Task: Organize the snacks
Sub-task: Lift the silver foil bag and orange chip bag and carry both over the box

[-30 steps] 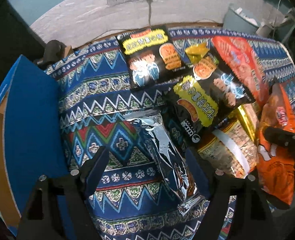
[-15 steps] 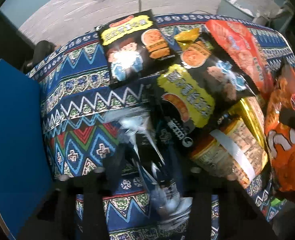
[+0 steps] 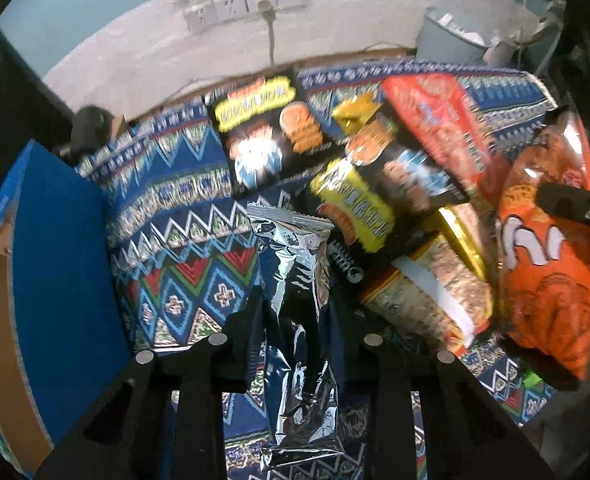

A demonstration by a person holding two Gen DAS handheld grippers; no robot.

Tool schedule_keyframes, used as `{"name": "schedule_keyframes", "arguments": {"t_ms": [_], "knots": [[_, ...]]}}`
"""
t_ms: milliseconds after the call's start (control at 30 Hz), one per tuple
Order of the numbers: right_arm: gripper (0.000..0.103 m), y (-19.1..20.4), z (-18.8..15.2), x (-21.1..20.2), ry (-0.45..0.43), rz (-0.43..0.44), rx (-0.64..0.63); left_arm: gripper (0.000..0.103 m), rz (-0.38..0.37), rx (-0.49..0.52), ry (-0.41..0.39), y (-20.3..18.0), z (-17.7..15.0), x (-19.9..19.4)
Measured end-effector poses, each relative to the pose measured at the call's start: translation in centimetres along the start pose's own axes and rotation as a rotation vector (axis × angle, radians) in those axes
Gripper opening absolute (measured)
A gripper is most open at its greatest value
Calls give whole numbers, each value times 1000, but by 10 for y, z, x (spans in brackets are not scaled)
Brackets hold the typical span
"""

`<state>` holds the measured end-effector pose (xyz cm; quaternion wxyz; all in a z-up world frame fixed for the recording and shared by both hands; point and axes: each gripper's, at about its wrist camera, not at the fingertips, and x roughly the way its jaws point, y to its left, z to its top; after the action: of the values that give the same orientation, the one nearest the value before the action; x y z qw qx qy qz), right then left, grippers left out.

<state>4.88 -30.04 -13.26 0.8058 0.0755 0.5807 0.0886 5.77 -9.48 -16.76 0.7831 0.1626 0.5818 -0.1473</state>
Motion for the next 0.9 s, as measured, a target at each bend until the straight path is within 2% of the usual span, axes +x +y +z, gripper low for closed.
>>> {"name": "schedule_keyframes", "arguments": {"t_ms": [200, 533, 900], "knots": [[43, 9, 0, -15, -41, -28, -43, 29, 10, 22, -70, -4, 0, -31], [42, 28, 6, -42, -130, -81, -104, 30, 41, 6, -170, 16, -3, -71], [42, 49, 16, -66, -202, -99, -154, 30, 111, 4, -264, 35, -8, -107]]}}
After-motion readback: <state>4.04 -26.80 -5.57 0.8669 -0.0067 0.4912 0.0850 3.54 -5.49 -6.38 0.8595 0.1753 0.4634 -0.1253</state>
